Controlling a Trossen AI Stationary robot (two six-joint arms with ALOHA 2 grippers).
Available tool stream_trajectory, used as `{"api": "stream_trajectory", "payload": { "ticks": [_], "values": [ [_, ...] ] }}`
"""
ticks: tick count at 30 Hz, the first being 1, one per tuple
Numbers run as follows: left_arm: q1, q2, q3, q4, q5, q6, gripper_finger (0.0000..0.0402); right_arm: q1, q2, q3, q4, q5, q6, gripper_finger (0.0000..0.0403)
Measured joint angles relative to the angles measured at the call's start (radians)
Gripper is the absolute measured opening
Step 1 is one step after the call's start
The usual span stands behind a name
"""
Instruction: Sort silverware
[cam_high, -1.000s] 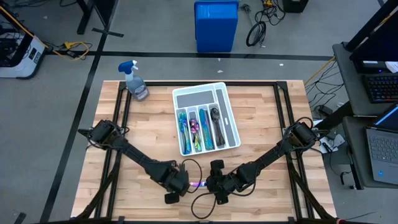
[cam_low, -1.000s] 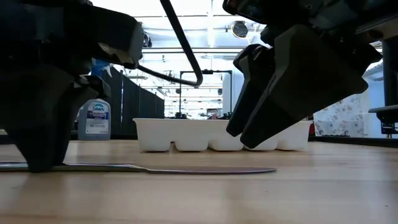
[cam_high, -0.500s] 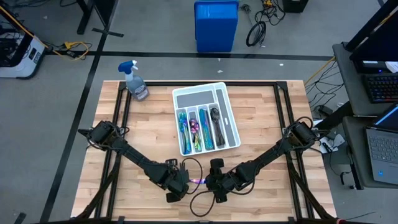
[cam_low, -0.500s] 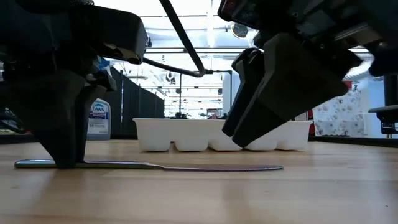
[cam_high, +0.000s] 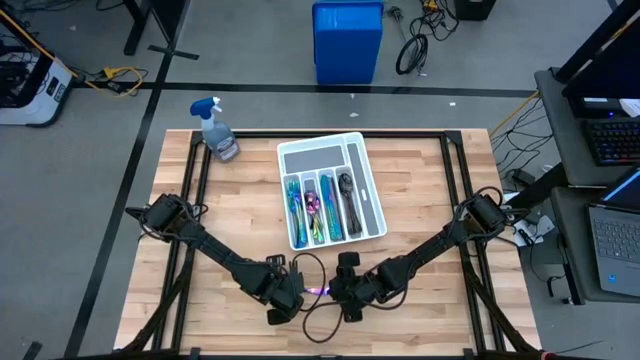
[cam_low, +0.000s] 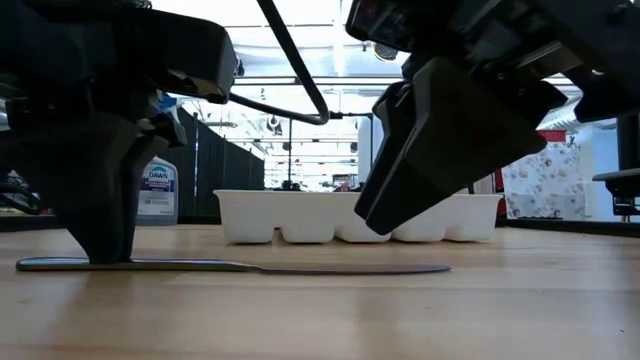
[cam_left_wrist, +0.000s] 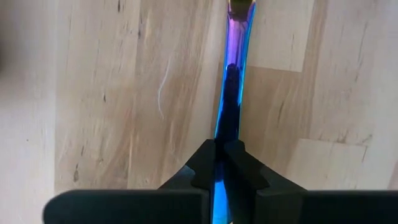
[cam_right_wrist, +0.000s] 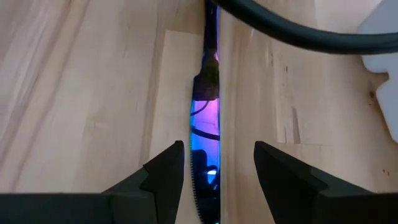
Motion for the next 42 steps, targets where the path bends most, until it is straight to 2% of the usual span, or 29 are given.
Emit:
{"api": "stream_trajectory", "payload": {
  "ticks": [8, 25, 28, 36, 39, 42],
  "values": [
    [-0.006, 0.003, 0.038, -0.04, 0.016, 0.002, 0.001, 0.0, 0.0, 0.0, 0.0, -0.001, 0.0, 0.0178],
    [-0.01, 0.003, 0.042, -0.036, 0.001, -0.02, 0.0012, 0.006, 0.0, 0.0, -0.001, -0.006, 0.022, 0.0189],
    [-0.01, 0.003, 0.042, -0.037, -0.01, -0.026, 0.0032, 0.006, 0.0, 0.0, -0.001, -0.006, 0.022, 0.0194],
    [-0.014, 0.003, 0.042, -0.035, -0.009, 0.004, 0.013, 0.006, 0.0, 0.0, -0.001, -0.006, 0.022, 0.0199],
    [-0.014, 0.004, 0.034, -0.023, -0.008, 0.01, 0.0147, 0.006, 0.0, 0.0, 0.0, -0.006, 0.022, 0.0199],
    [-0.014, 0.005, 0.016, -0.021, 0.002, 0.009, 0.0147, 0.006, 0.0, 0.0, 0.0, -0.006, 0.022, 0.0199]
  ]
}}
